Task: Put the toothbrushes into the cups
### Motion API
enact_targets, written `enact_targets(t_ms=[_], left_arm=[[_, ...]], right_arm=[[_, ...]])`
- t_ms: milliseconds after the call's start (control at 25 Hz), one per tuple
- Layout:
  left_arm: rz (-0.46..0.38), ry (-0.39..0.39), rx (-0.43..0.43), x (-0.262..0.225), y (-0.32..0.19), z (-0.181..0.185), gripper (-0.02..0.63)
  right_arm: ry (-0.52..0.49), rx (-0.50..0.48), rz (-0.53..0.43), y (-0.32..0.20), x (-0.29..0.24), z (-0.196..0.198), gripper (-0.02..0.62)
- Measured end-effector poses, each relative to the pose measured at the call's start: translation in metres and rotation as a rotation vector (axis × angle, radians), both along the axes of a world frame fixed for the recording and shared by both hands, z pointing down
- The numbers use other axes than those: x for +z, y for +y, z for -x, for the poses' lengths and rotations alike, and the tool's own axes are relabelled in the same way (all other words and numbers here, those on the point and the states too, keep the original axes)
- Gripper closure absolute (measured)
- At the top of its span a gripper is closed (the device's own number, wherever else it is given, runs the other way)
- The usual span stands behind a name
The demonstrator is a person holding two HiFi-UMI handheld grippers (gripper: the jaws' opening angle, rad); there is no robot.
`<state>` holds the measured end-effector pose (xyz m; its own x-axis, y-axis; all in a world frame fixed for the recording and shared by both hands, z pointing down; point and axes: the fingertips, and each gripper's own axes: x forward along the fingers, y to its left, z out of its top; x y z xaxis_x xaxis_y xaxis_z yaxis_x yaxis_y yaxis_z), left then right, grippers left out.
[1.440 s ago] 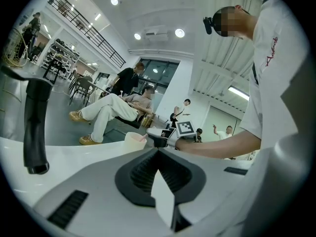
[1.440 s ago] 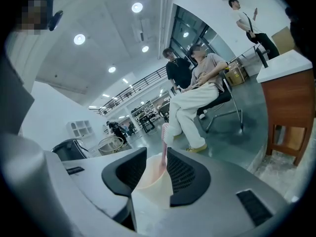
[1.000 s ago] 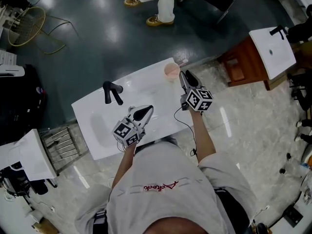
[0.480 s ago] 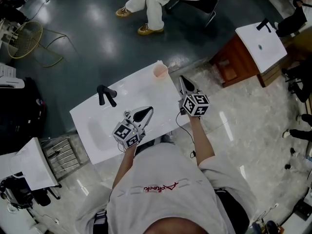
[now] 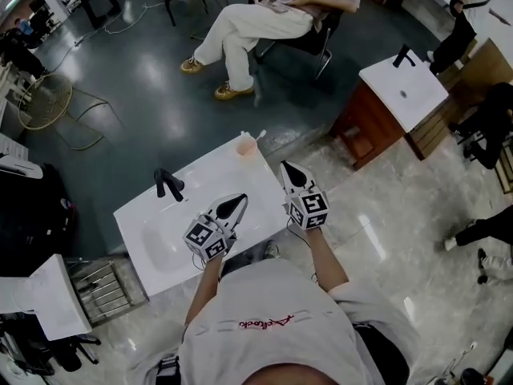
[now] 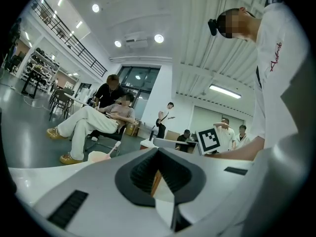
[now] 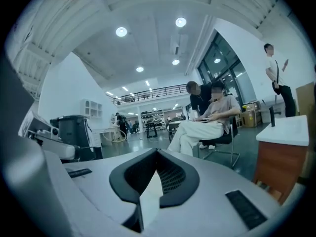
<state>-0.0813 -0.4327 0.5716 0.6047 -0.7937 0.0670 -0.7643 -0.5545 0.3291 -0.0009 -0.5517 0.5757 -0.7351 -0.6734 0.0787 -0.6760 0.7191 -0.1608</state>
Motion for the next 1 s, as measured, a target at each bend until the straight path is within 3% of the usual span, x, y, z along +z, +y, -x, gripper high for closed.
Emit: enact_targets(t_ms=[560,1000], left_arm=[[-0.055,-0.027,0.137,-0.023,0.008,-0.044,0.592],[-0.076,-0.002,0.145,-0.021,0.109,-0.001,0.592]], right_arm=[[0.066,-0.014,-0.128,0.085,-0.034,-0.018,0.6],[0.101,0.034,-0.159,0.179,-0.039,0.011,0.6]])
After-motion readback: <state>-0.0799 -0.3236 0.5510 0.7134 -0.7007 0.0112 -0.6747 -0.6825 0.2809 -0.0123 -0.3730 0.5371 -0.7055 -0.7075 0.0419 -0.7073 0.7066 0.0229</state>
